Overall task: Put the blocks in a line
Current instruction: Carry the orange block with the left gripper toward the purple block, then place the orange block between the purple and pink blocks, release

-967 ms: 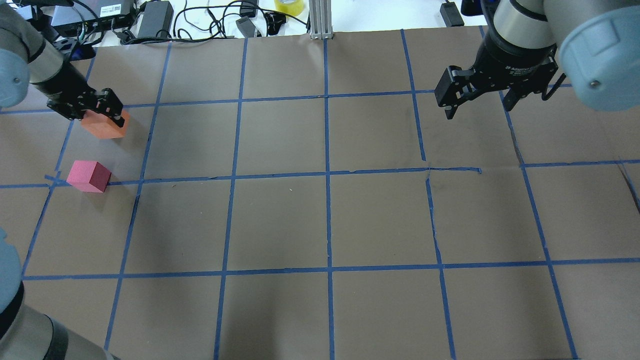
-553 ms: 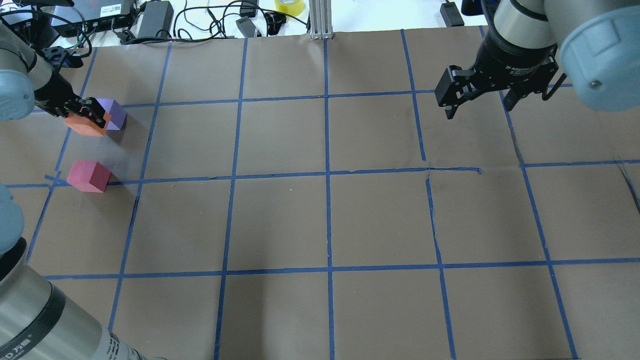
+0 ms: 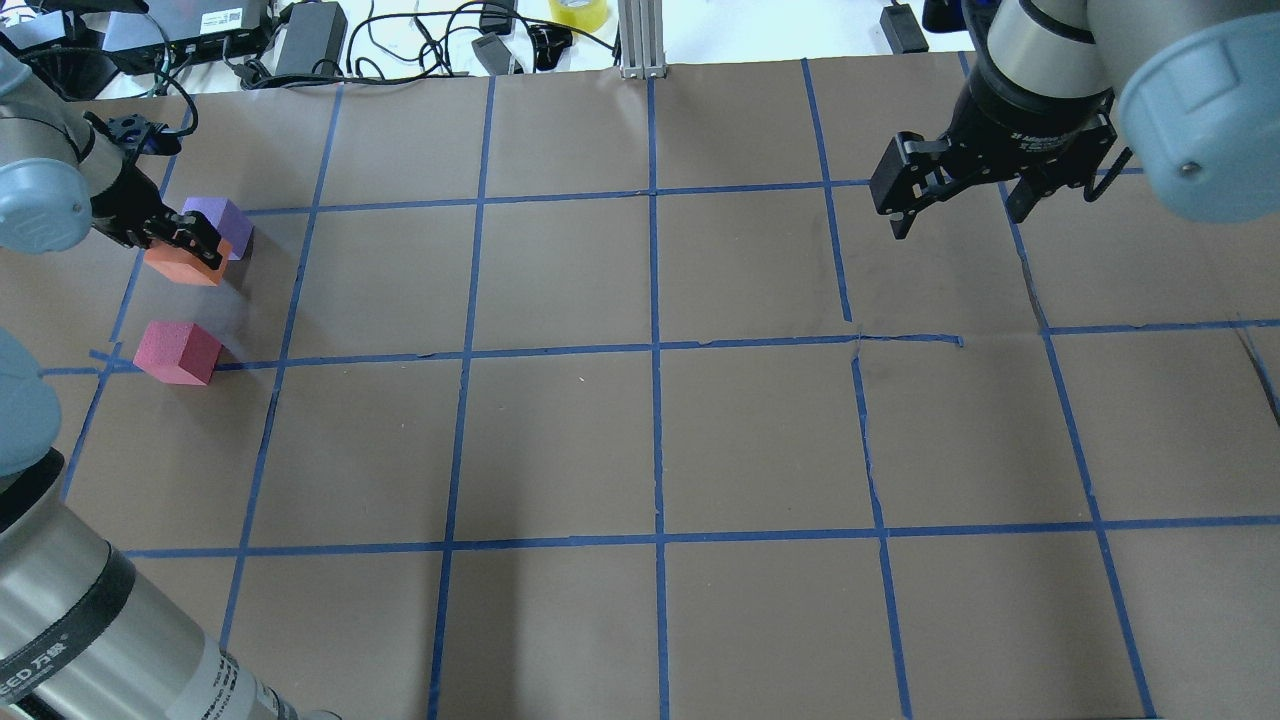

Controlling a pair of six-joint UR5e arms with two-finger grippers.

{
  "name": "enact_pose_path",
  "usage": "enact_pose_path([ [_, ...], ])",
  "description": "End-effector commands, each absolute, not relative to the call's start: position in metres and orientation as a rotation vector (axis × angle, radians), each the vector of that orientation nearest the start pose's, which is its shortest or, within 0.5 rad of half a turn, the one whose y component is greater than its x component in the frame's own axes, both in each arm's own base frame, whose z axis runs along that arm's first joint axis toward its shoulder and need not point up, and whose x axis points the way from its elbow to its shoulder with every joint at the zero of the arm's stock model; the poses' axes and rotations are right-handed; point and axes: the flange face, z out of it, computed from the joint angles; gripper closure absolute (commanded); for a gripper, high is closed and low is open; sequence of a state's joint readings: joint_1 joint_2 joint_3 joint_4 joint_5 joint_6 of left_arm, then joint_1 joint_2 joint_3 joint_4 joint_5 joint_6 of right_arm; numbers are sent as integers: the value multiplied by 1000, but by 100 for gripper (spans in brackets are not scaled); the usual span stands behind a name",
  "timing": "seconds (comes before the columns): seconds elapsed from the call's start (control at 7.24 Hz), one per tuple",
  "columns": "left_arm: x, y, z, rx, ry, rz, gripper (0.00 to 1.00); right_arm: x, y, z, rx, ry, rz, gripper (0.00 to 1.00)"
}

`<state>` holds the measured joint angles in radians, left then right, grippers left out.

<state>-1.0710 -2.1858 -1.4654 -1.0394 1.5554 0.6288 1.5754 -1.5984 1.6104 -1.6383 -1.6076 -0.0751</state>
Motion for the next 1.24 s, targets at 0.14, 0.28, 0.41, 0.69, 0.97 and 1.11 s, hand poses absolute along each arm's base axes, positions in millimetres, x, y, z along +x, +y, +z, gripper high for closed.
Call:
enact_pose_path([
  [0.14, 211, -665, 203, 54, 3157, 5, 100, 132, -485, 488, -125, 3177, -83, 0],
  [0.28, 213, -665, 203, 12, 3154, 6, 100, 132, -485, 488, -125, 3177, -83, 0],
  [0.41, 216, -664, 202, 7, 3152, 10, 100, 132, -485, 489, -125, 3177, -86, 0],
  [0.69, 225, -653, 190, 125, 3165, 48, 100, 132, -485, 489, -125, 3177, -86, 0],
  [0.97, 224, -651, 185, 107, 3172, 59, 100, 132, -485, 489, -123, 3175, -86, 0],
  [1.11, 222, -648, 180, 126, 3177, 74, 80, 132, -485, 489, -123, 3177, -86, 0],
])
